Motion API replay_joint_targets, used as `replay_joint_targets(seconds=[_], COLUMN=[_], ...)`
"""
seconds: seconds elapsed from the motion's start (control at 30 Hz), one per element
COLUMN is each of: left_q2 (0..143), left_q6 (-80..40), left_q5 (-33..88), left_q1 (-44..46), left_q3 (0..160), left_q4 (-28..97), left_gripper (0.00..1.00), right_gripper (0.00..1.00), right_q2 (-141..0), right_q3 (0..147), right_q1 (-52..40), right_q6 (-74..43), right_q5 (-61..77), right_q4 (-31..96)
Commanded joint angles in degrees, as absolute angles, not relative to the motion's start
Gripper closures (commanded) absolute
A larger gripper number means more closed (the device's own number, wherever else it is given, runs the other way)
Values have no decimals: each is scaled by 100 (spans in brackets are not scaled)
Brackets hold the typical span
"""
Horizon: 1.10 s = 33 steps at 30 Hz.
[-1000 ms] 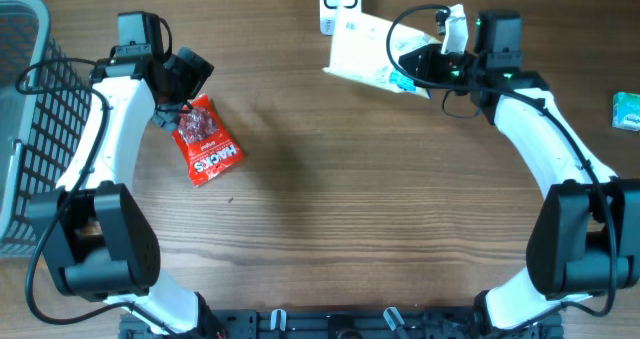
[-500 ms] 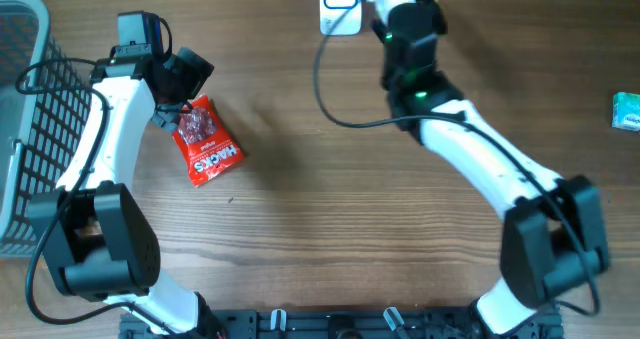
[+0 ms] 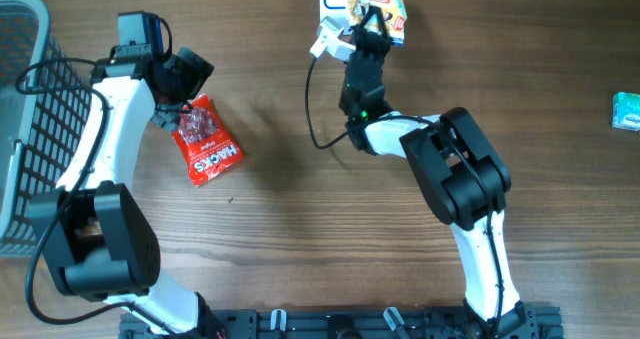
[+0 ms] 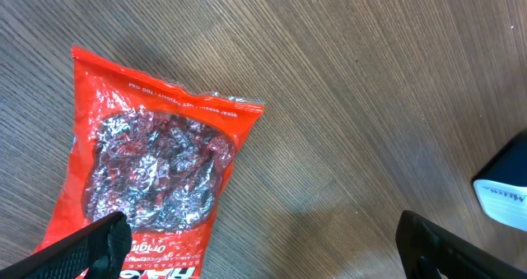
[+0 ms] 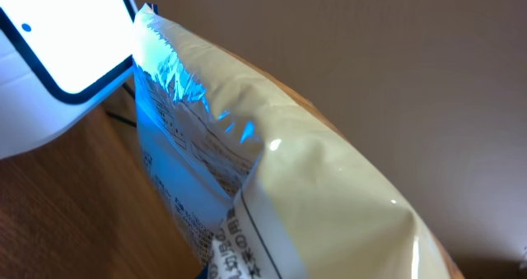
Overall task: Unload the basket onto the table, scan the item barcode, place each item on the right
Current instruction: 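Hold the cream bag in front of the white scanner, then move the cream bag to the right table edge and release it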
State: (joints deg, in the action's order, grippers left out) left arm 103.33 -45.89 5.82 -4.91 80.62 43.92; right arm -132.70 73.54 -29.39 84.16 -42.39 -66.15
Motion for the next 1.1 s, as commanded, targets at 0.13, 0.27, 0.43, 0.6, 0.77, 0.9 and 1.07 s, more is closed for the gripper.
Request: replay_joint_targets(seconds=[0.13,0.27,0.43,0.6,0.77,0.9,1.07], left_q2=[10355,10355,10355,10355,10355,10355,10355], left_q6=[-4519,-4519,-4519,-4519,-4519,-4519,-4519], left_q5=[504,504,504,504,504,504,504], left_q1=[-515,-515,-515,-515,-515,-515,-515], left_q3=[8079,8079,8079,8079,8079,8079,8079], left_q4=[4401,4401,4401,4401,4401,4401,4401], left_gripper=[0,0,0,0,0,0,0], right_gripper=[96,96,96,96,96,96,96], right_q2=[-13257,-13257,-13257,-13257,-13257,-13257,-13257], right_q3=[7441,7441,7441,7441,7441,7441,7441], right_q1=[-3175,-3439,-3463,-3221,-2154,-926,451], right_q6=[8702,8654,8643,8646,8167,7247,6792], right_q5=[-3887,-3697,-3815,-4219,-5625,-7271,-8187], right_q4=[-7118,-6936,-6941,-6941,-7207,-7242,-6204])
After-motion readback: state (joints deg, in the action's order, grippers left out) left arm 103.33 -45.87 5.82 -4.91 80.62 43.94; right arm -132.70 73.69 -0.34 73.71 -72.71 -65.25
